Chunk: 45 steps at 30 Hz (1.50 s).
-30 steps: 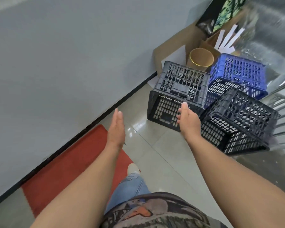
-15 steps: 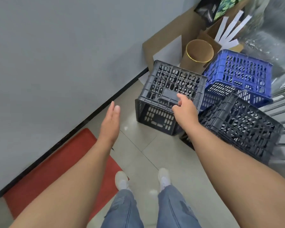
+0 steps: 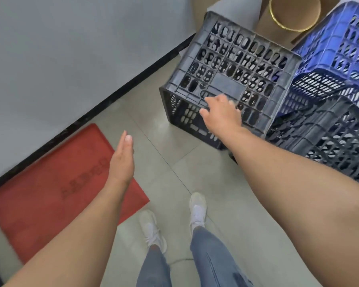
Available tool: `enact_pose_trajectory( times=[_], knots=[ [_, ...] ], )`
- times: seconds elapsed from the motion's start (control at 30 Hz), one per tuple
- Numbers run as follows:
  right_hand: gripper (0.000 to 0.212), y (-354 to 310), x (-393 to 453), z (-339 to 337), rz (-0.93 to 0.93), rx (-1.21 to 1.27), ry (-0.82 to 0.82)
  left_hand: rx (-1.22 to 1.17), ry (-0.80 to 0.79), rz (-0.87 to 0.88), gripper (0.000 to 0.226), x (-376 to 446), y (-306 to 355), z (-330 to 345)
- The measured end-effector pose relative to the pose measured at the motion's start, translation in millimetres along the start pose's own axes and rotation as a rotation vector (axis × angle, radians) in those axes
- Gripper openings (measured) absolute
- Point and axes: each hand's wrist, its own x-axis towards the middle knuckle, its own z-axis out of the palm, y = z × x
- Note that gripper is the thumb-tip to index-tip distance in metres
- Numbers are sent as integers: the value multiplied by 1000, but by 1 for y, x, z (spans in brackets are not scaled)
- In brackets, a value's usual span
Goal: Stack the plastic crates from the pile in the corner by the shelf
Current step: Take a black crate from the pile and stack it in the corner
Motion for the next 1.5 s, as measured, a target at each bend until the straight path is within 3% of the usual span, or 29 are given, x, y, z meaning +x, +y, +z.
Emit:
enact_pose_trajectory(
  times=[0.17, 0.3, 0.53, 0.8, 1.17, 1.4, 1.5],
  knots=[
    [42, 0, 23, 31, -12, -182, 72, -51, 2, -37, 56, 24, -22, 11],
    [52, 2, 35, 44, 15, -173, 77, -87, 15, -77, 55, 38, -33, 14],
    [50, -24, 29, 55, -30, -85, 101, -162, 58, -107, 56, 43, -45, -6],
    [49, -94, -25, 98, -64, 51, 32, -242, 123, -124, 50, 44, -96, -82],
    [40, -224, -114, 167, -8, 232, 91, -180, 122, -164, 53, 44, -181, -215],
    [43, -176, -80, 115, 94, 350, 294, -173, 114, -219, 53, 64, -203, -199],
    [40, -125, -54, 110, 206, 307, 324, -106, 103, -251, 69, 85, -217, -178]
  ],
)
